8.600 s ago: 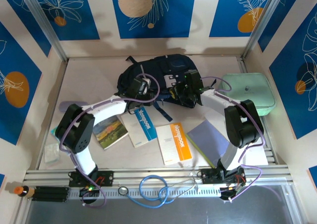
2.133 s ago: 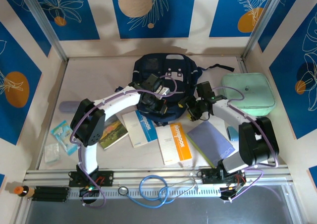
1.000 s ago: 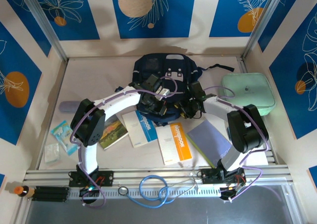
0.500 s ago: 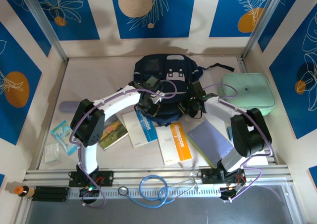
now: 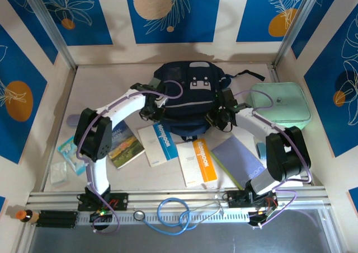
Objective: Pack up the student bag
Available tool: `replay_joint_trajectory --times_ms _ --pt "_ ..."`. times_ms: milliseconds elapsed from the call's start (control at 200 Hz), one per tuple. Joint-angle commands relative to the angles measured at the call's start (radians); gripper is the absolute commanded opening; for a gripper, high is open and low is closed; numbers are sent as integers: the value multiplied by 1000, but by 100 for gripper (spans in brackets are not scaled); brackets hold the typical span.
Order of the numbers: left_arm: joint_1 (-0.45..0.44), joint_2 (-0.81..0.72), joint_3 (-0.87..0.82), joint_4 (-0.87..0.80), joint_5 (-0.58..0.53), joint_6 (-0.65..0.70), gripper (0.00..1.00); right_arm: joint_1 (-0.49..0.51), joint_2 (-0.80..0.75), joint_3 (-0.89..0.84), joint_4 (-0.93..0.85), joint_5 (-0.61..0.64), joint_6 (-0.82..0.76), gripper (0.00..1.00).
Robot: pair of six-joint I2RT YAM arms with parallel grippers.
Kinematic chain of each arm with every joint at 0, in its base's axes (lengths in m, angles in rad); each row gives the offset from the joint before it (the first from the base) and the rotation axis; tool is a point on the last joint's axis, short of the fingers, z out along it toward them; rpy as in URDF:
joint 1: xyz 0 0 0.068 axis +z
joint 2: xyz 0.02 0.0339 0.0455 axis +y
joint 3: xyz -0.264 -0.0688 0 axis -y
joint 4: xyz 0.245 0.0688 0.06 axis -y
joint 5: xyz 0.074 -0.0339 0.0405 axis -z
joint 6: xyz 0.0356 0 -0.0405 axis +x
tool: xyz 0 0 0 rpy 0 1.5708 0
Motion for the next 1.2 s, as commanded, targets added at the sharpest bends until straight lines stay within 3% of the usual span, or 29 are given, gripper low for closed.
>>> replay_joint_trajectory --times_ms 0,490,770,1110,1195 --pt "45 17 23 7 -46 37 0 -33 -41 49 -4 8 -64 0" --pt "157 186 248 124 4 217 0 -99 -85 32 65 -210 -139 0" --pt "201 239 298 169 215 360 0 -146 -124 6 67 -291 -216 0" --pt "206 341 423 213 250 378 0 -186 -129 -15 75 -403 -291 0" --pt "205 348 420 250 256 368 5 -193 -129 -18 76 -431 -309 0"
